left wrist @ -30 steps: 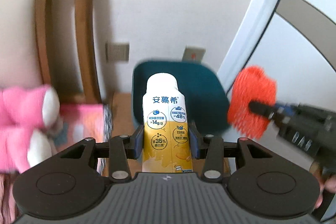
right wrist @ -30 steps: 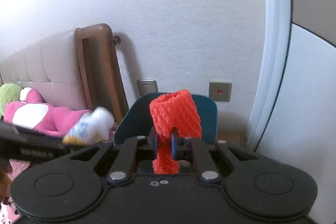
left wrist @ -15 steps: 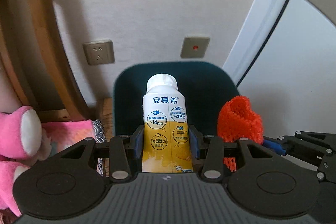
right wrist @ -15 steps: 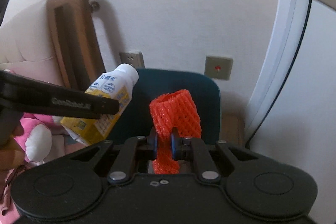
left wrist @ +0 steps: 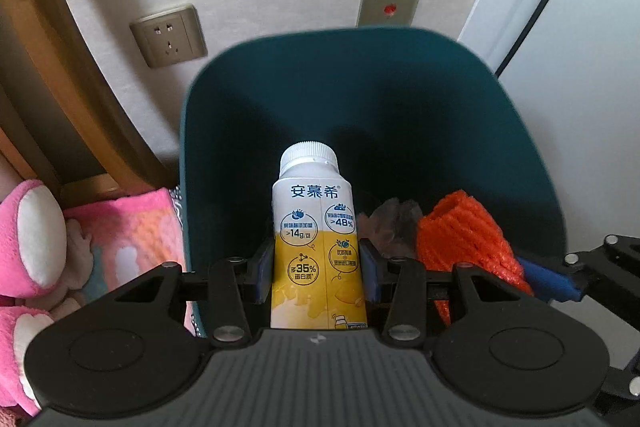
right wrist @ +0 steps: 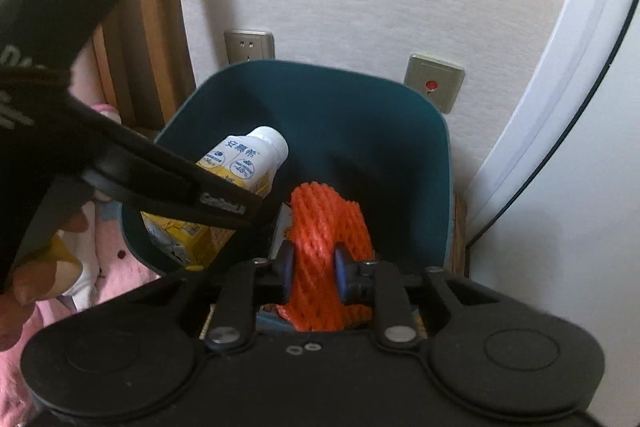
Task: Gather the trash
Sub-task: 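Open the left tool dropping the bottle while the right tool drops the fruit net, then lower both open tools down to the trash on the floor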
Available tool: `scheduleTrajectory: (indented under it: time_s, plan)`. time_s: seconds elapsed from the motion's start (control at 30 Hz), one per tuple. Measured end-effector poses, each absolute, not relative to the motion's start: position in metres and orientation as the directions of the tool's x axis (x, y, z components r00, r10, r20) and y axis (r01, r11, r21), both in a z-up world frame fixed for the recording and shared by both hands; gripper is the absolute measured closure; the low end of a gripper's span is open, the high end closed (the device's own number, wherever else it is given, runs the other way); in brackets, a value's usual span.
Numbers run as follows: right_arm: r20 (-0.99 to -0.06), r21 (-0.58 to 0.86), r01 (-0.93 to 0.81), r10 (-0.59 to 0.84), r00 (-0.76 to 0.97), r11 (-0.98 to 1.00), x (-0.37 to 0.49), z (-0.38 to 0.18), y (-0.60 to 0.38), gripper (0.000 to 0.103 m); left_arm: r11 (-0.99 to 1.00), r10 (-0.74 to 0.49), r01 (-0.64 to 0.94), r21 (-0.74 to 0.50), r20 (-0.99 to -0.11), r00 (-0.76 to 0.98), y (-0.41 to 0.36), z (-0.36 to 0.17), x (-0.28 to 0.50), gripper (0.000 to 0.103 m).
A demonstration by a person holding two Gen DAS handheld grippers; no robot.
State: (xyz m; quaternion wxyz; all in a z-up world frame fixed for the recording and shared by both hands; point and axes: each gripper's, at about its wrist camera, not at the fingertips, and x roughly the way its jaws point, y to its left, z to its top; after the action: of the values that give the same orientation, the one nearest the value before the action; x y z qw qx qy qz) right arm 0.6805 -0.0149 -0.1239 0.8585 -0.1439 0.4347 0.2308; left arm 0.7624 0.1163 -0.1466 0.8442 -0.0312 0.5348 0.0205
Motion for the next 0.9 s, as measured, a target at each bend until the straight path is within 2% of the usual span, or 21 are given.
scheduleTrajectory:
  time_s: [0.13,0.2,0.27,0.67,0.9]
  plan:
    - [-0.819,-0.046,-0.519,0.265,0.509,0.854,0.682,-0.126,-0.015,0.072,0.996,-0.02,-0.074,-0.057,-0.901,0.433,0.118,-0.148,0.762,0.058]
    - [-0.819,-0.045,-0.522,0.267,0.507,0.852,0.679,-0.126,-0.017,0.068,0.994,-0.033,-0.079,-0.075,-0.899,0.436,0.118,-0.146,0.762,0.043]
    - [-0.818,-0.047,-0.522,0.267,0.51,0.852,0.68,-0.126,-0.02,0.065,0.993,-0.045,-0.08,-0.091,-0.888,0.457,0.117,-0.141,0.761,0.039]
    - [-0.772,-0.014,-0.547,0.339,0.538,0.837,0.654,-0.091,-0.043,0.055,0.996,-0.032,-0.049,-0.071,-0.833,0.553,0.103,-0.095,0.718,0.039]
    - [-0.745,0.006,-0.576,0.388,0.543,0.817,0.623,-0.07,-0.063,0.054,0.999,0.015,-0.037,-0.009,-0.802,0.597,0.087,-0.077,0.673,0.039]
